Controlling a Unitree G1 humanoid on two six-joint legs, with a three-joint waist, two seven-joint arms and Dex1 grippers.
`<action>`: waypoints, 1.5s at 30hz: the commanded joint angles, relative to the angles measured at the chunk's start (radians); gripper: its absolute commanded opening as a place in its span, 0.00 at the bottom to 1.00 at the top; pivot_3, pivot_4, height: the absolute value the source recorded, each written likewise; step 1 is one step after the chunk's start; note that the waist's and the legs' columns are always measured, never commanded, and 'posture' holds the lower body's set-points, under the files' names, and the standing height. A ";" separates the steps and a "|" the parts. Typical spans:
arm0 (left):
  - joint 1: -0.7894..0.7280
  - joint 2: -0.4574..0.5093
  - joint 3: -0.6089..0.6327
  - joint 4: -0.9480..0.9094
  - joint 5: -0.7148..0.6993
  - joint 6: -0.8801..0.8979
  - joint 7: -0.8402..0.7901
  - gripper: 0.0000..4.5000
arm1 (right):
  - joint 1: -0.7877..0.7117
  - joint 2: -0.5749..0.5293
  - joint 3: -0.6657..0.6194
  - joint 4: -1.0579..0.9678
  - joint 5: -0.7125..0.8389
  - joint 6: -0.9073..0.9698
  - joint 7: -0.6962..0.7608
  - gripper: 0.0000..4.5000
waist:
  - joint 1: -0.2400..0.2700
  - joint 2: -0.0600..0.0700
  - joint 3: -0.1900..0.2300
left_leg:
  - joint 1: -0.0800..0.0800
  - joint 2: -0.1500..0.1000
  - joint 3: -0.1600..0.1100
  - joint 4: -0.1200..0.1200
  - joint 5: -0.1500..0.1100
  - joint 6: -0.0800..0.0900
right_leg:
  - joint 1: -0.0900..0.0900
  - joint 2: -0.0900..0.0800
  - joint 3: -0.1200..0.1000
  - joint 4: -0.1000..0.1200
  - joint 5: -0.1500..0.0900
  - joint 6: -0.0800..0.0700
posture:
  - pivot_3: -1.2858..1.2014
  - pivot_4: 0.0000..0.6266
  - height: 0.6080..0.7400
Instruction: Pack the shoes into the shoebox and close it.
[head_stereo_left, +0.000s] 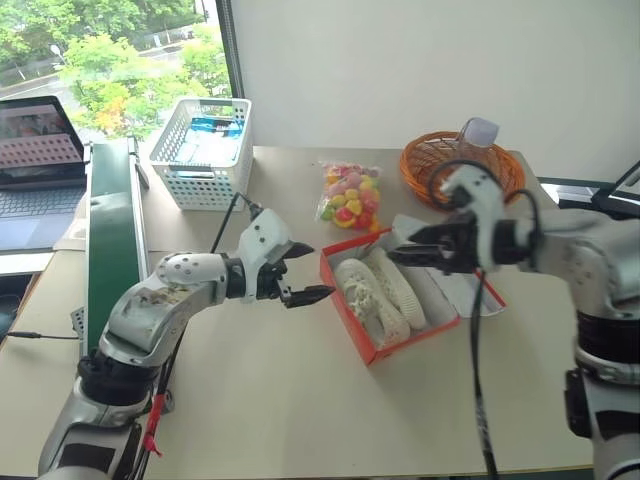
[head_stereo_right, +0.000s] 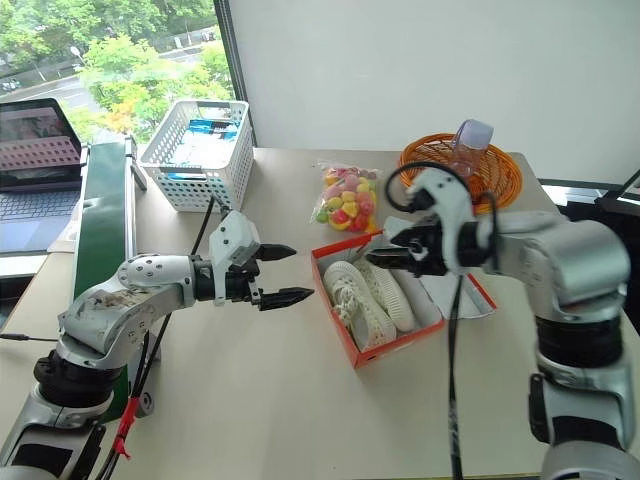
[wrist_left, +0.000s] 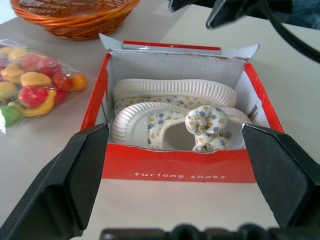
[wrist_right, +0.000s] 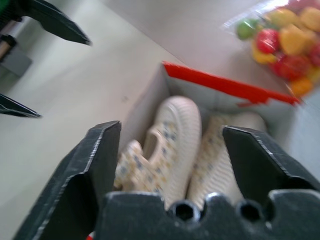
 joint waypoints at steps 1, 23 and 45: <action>-0.047 0.006 -0.027 0.033 0.024 -0.042 -0.059 1.00 | 0.085 -0.111 -0.176 -0.149 0.082 0.077 0.035 0.46 | 0.000 0.000 0.000 | 0.000 0.000 0.000 0.000 0.000 0.000 | 0.000 0.000 0.000 0.000 0.000 0.000 | 0.52 0.24 1.00; -0.182 0.048 -0.126 0.115 0.227 -0.138 -0.189 1.00 | 0.860 0.271 -0.273 0.002 -0.056 -0.352 -0.189 0.01 | -0.021 -0.002 -0.002 | 0.005 -0.001 -0.003 0.002 0.000 0.000 | 0.008 0.000 0.000 -0.001 -0.009 0.003 | 0.52 0.24 1.00; -0.129 0.154 -0.071 0.004 0.195 -0.034 -0.184 1.00 | 0.433 0.565 -0.548 0.777 0.224 -0.879 -0.174 0.01 | -0.027 -0.001 -0.002 | 0.011 0.000 -0.003 0.000 0.000 0.000 | 0.013 0.001 0.000 0.000 -0.005 0.005 | 0.52 0.24 1.00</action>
